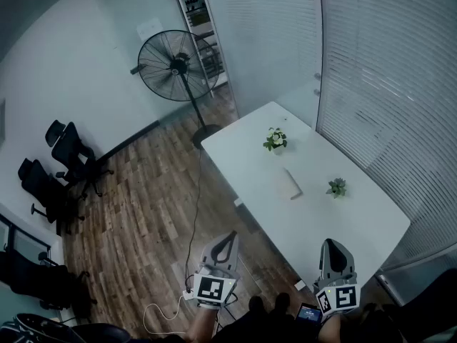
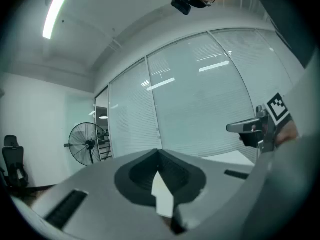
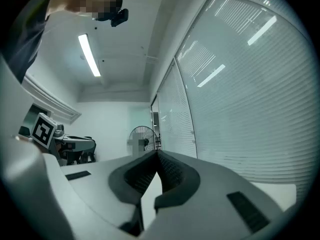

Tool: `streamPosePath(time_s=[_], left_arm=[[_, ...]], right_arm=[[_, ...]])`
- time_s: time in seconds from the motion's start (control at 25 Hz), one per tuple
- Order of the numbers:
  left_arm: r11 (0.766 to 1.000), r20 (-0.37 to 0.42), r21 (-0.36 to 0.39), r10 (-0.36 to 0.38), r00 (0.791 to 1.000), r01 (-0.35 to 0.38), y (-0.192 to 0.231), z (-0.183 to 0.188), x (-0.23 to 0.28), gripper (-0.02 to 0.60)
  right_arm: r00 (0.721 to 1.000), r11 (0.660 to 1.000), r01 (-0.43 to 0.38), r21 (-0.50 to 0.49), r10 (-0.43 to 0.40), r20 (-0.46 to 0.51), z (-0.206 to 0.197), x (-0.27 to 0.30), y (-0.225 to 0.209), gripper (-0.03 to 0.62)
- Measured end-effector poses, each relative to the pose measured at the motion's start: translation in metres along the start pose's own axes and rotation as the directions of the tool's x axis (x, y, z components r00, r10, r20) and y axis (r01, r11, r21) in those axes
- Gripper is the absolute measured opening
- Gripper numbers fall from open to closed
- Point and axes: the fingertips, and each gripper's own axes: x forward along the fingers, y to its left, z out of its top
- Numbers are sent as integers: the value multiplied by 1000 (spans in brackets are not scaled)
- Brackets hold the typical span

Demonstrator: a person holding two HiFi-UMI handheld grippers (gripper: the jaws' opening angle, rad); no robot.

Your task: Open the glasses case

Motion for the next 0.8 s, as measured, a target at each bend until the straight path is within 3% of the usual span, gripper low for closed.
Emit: streamPosePath(time_s=[0.32,0.8], left_arm=[[999,47,-41,6,999,-5,17,13,-20,-8],[1000,5,20,16,1000,-16,23,19,-20,-8]], right_arm=[[1000,1000,-19,-23,19,-8,1,-2,18,12],[999,1000,-21,-22,21,24,13,0,20,12]])
